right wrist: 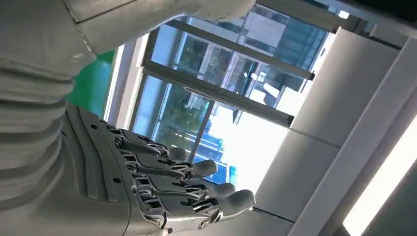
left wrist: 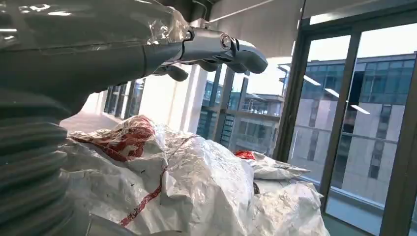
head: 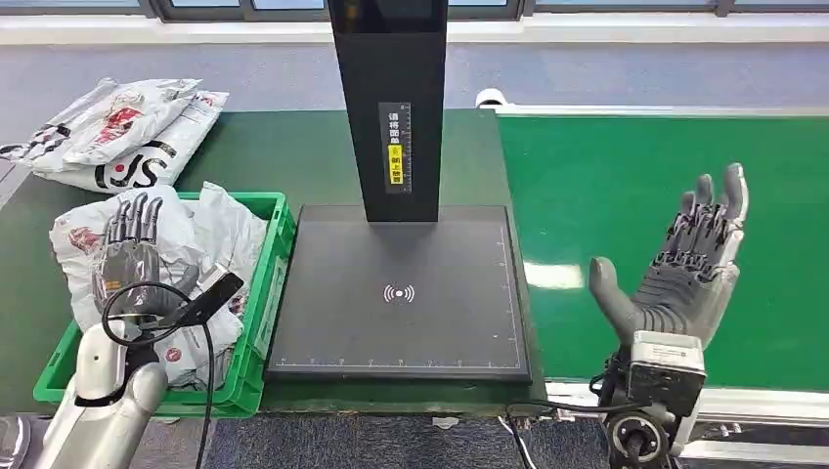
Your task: Moved the parcel from conveyor to table for the left to box.
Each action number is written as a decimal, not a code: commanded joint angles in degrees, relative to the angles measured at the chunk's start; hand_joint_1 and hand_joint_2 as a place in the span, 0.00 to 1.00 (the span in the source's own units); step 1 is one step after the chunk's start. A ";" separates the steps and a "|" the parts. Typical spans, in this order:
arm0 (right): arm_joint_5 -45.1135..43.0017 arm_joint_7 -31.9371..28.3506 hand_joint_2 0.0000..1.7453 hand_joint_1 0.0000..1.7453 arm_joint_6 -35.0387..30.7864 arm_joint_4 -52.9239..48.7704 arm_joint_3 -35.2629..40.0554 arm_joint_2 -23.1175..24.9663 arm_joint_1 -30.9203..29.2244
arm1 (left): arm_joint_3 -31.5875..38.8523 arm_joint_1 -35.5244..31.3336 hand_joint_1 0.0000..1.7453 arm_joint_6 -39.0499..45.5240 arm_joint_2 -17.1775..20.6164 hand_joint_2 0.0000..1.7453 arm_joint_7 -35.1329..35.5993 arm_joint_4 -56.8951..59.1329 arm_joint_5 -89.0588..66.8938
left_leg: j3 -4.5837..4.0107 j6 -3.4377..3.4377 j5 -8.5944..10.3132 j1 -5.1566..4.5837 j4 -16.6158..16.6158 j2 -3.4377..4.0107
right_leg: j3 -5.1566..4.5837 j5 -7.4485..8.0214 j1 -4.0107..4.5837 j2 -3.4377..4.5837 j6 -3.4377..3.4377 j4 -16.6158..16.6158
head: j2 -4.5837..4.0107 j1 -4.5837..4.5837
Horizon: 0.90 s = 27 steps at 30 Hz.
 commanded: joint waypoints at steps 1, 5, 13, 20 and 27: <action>-0.78 0.00 1.00 0.00 -0.46 2.67 -0.86 -1.02 -2.08 | -5.54 -4.87 0.00 -1.79 -2.50 1.00 -0.94 7.83 0.76 | 0.03 0.05 0.09 0.03 -0.10 -0.18 | 0.13 0.04 0.04 -0.26 0.02 -0.14 | 0.00 0.00; -1.14 -0.17 1.00 0.00 -0.49 3.80 -0.62 -0.85 -3.03 | -7.60 -6.55 0.00 -1.34 -3.13 1.00 -1.30 12.16 1.07 | 0.04 0.04 0.09 -0.01 -0.08 -0.23 | 0.14 0.02 0.00 -0.27 0.02 -0.09 | -0.02 0.00; -1.29 -0.52 1.00 0.00 -1.23 4.10 -0.39 -0.34 -2.70 | -4.29 -10.66 0.00 13.65 -9.62 1.00 -20.28 0.15 19.49 | 0.00 0.01 0.12 0.03 -0.05 -0.26 | 0.14 0.04 0.04 -0.35 0.02 -0.10 | 0.00 0.00; -2.29 -1.38 1.00 0.00 -0.92 5.13 0.24 0.17 -3.61 | -13.55 -8.71 0.00 13.19 -9.32 1.00 -12.14 -21.59 29.26 | -0.23 0.08 0.09 0.07 0.11 -0.46 | 0.05 0.02 0.08 -0.54 0.06 -0.09 | 0.00 0.00; -2.25 -1.16 1.00 0.00 -0.75 5.83 0.58 0.38 -3.66 | -14.39 -7.41 0.00 13.95 -10.09 1.00 -15.46 -21.62 34.37 | -0.06 0.05 0.04 0.04 0.01 -0.15 | 0.11 0.08 0.04 -0.23 -0.01 -0.11 | 0.00 0.00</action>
